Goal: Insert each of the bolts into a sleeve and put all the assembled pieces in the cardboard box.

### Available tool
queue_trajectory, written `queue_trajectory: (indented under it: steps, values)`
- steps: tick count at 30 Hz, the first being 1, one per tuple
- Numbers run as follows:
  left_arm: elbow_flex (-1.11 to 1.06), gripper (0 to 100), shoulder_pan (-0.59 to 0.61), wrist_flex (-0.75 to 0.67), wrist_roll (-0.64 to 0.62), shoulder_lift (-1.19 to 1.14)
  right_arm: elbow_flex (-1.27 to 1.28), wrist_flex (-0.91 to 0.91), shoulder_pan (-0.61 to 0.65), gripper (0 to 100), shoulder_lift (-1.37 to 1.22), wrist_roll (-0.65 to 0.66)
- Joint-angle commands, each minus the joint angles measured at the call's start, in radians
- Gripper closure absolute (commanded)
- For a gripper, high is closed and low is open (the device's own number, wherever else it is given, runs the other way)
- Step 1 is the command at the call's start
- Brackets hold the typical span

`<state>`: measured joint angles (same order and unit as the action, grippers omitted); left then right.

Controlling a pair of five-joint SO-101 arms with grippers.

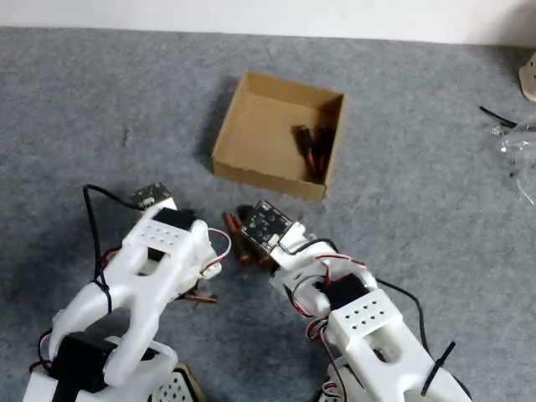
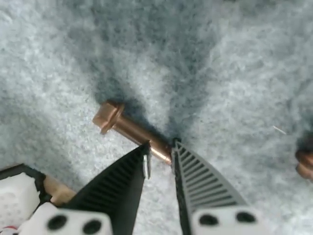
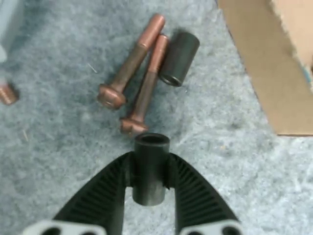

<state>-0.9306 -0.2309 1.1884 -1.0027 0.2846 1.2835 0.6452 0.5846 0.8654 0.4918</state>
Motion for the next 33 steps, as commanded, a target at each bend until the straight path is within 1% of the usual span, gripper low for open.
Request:
queue_trajectory:
  steps: [1,12,16,21,24,29,33]
  values:
    - [0.010,91,0.018,-0.005,-0.009,0.018,-0.005,-0.033,-0.012,99.4,0.025,0.017]
    - [0.012,91,0.036,-0.009,-0.009,0.010,-0.005,-0.033,-0.012,99.4,0.025,0.017]
    - [0.015,91,0.124,-0.011,-0.009,0.018,-0.005,-0.033,-0.012,99.4,0.025,0.017]
    - [0.015,91,0.286,-0.005,-0.009,0.018,-0.005,-0.033,-0.012,99.4,0.025,0.017]
    - [0.013,91,0.332,-0.002,-0.009,0.018,-0.005,-0.033,-0.012,99.4,0.025,0.017]
    - [0.012,91,0.325,0.048,-0.009,0.018,-0.005,-0.033,-0.012,99.4,0.025,0.017]
    - [0.010,91,0.321,0.052,-0.009,0.010,-0.005,-0.033,-0.012,99.4,0.025,0.017]
